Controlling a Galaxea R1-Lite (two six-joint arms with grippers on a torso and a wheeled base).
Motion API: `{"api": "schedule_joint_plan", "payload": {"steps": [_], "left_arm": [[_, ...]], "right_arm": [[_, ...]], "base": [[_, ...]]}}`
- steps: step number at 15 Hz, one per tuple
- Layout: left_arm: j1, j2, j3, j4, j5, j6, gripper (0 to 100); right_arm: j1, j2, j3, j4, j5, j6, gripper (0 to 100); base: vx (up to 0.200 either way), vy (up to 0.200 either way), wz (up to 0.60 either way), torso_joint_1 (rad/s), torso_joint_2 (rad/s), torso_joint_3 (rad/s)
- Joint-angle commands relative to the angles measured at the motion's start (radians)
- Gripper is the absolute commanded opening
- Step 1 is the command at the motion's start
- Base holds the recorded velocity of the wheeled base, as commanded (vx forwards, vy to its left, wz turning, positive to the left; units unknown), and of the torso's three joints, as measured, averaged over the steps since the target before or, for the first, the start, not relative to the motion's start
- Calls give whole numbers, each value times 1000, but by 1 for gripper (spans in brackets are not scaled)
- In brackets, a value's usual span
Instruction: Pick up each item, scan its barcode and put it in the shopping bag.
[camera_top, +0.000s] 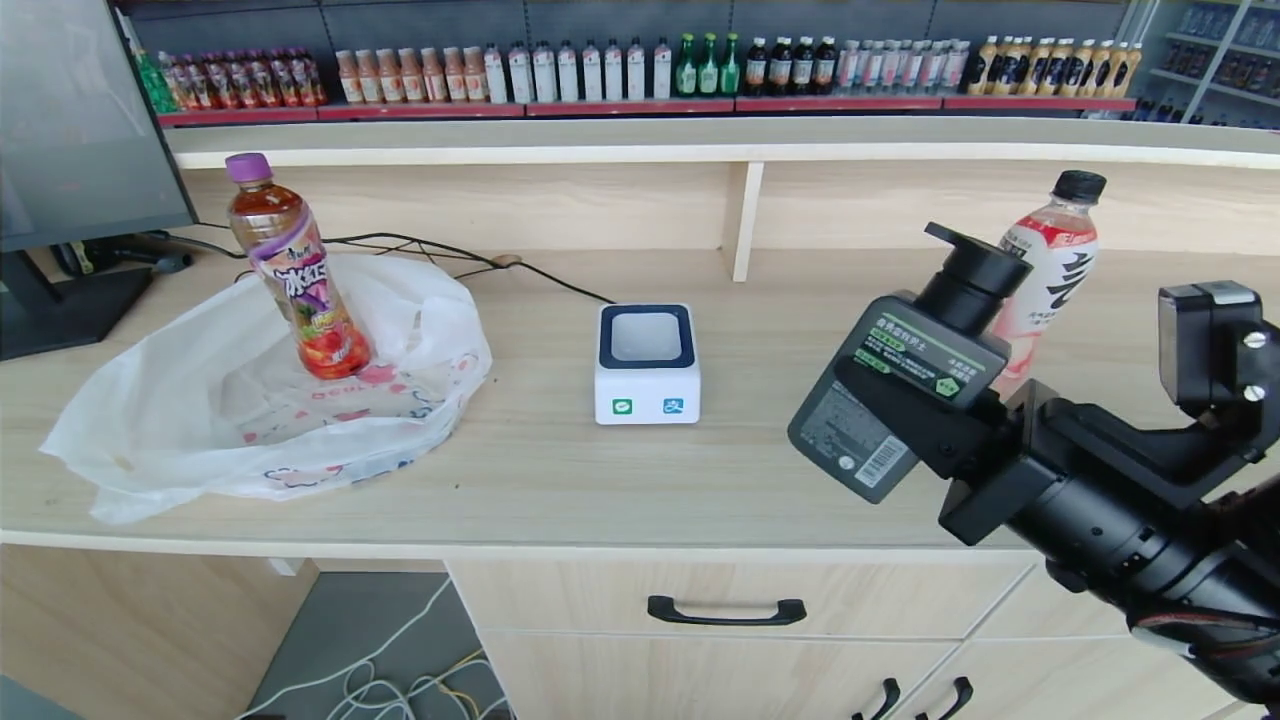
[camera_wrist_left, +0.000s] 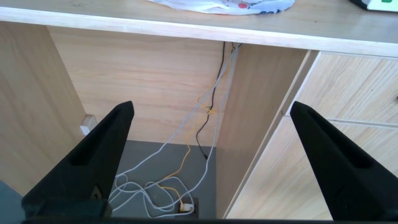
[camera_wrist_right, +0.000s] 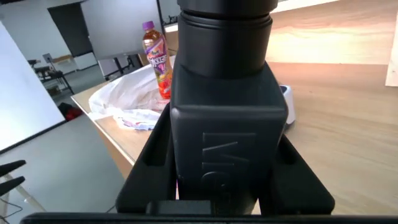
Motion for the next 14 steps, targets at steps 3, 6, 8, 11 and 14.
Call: {"api": "schedule_joint_plan", "payload": {"steps": [3, 6, 8, 11, 14], "left_arm": [[0, 0, 0, 0, -1, 0, 100], [0, 0, 0, 0, -1, 0, 100], [0, 0, 0, 0, -1, 0, 100], [0, 0, 0, 0, -1, 0, 100], [0, 0, 0, 0, 0, 0, 100]], "right_arm": [[-112, 29, -58, -3, -1, -6, 0], [-130, 28, -55, -3, 0, 0, 0], [-133, 29, -50, -3, 0, 16, 0], [-135, 37, -53, -3, -1, 16, 0], [-135, 43, -50, -3, -1, 16, 0]], "base": [[-67, 0, 0, 1, 4, 1], [0, 0, 0, 0, 0, 0], [0, 0, 0, 0, 0, 0], [0, 0, 0, 0, 0, 0], [0, 0, 0, 0, 0, 0]]}}
